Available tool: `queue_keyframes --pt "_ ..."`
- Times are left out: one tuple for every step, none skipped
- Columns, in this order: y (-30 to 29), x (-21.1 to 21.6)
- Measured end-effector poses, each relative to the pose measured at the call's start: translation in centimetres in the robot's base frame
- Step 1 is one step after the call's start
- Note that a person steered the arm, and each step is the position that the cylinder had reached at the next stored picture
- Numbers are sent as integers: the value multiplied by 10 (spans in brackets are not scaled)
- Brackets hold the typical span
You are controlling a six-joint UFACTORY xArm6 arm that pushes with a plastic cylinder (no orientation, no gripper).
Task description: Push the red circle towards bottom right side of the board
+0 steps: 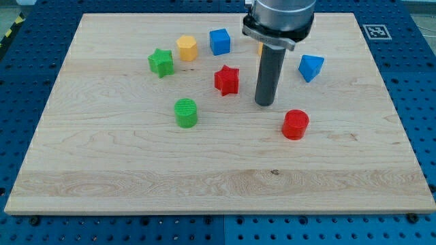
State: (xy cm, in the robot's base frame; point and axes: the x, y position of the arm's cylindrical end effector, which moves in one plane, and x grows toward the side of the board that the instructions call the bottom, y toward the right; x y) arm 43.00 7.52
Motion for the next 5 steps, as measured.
queue_keyframes --pt "20 1" --pt "23 24" --pt "26 27" --pt "41 33" --pt "34 54"
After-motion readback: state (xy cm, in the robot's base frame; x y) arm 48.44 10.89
